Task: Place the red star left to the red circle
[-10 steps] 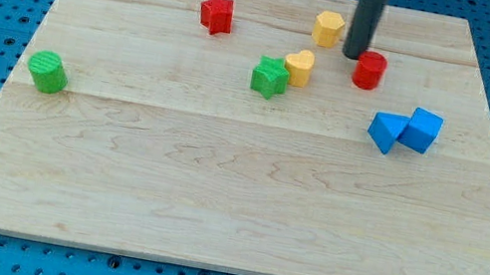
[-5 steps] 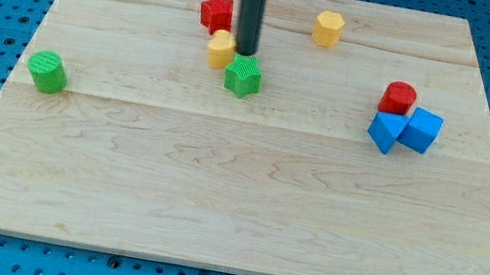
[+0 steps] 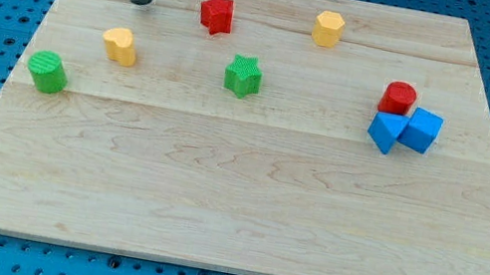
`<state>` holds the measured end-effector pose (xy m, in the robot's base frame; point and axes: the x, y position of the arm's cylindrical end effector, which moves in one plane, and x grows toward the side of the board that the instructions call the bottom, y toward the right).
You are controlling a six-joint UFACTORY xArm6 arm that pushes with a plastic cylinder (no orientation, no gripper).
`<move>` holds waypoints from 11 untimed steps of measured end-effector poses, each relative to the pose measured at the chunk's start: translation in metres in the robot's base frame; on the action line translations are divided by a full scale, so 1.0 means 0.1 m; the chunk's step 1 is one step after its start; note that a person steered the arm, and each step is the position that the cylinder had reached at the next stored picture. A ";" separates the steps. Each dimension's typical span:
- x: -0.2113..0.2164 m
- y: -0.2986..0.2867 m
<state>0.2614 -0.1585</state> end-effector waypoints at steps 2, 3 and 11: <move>0.11 1.42; 0.37 2.21; 0.50 2.81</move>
